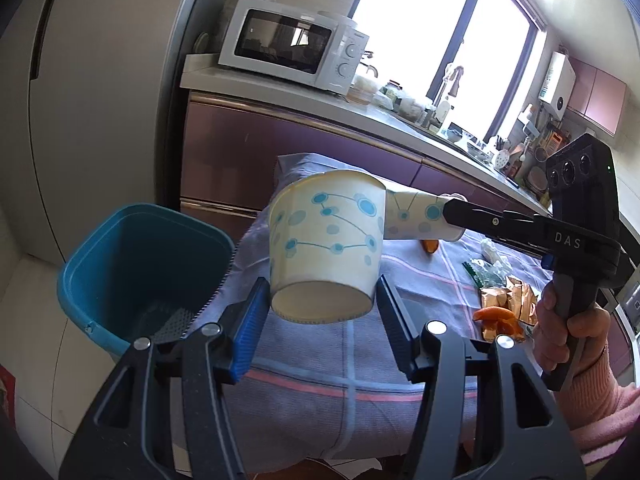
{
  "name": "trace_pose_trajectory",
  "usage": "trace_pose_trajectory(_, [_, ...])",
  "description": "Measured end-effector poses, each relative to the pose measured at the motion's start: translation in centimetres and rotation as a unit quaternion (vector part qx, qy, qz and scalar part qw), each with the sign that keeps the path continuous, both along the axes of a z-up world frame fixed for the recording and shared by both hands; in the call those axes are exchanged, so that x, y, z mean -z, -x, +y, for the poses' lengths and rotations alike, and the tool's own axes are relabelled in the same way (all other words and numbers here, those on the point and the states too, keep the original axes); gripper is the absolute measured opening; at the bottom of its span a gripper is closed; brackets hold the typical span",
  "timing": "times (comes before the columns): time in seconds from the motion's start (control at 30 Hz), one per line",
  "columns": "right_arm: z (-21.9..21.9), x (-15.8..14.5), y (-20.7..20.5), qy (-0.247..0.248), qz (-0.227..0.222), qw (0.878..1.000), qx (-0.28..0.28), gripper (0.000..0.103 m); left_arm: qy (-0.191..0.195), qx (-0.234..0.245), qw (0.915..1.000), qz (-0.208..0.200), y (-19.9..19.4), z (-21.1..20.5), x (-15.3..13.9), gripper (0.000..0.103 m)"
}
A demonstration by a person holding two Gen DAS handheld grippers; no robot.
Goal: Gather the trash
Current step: 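Carry both held paper cups over to the teal bin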
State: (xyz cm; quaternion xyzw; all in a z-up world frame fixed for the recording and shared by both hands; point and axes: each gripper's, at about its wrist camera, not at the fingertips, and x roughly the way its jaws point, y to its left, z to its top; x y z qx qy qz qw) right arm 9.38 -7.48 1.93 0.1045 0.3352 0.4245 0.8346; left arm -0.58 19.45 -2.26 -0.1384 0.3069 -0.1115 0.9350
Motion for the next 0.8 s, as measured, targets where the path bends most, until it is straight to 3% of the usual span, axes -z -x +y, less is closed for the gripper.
trace_pose_trajectory(0.8, [12.9,1.8,-2.4,0.070,0.005,0.994,-0.086,0.004,0.003,-0.128,0.9909,0.042,0.5,10.7,3.1,0.054])
